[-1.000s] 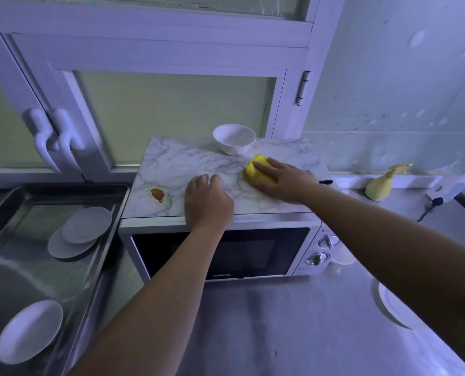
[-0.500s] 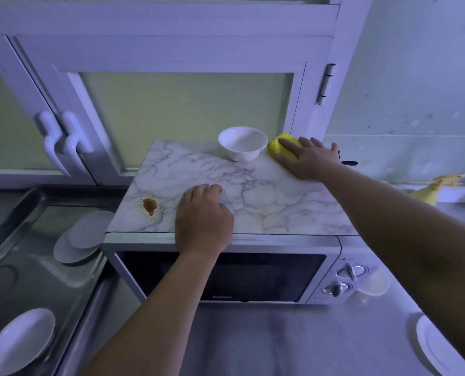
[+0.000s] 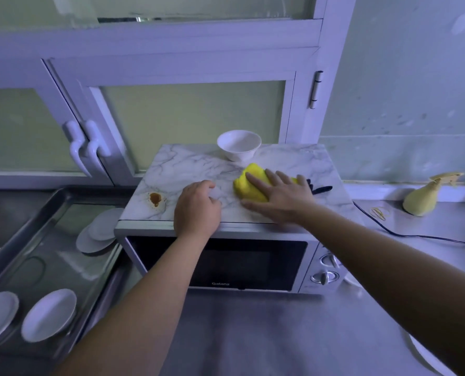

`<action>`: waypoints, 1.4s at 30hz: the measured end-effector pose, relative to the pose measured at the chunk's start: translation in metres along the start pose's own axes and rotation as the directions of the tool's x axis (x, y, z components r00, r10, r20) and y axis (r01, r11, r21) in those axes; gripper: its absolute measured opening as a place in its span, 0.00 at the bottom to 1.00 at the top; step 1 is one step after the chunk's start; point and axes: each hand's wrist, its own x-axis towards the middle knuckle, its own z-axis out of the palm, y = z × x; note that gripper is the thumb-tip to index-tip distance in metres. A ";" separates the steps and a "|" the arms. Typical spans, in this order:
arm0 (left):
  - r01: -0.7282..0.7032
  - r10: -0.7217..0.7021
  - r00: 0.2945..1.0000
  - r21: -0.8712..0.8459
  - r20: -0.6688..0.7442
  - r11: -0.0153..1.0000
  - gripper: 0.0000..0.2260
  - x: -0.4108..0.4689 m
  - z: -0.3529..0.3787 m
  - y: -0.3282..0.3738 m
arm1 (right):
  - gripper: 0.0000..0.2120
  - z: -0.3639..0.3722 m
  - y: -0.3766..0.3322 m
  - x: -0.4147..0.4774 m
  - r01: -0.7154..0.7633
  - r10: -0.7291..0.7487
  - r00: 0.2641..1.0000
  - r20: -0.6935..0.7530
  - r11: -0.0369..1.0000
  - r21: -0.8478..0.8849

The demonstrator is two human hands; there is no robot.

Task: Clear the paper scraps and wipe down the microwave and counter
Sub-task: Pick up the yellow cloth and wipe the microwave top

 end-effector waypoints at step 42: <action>0.334 -0.257 0.941 -0.485 0.219 0.808 0.25 -0.035 -0.131 -0.144 | 0.14 -0.043 -0.123 -0.133 0.145 0.523 0.818 -0.238 0.212 0.966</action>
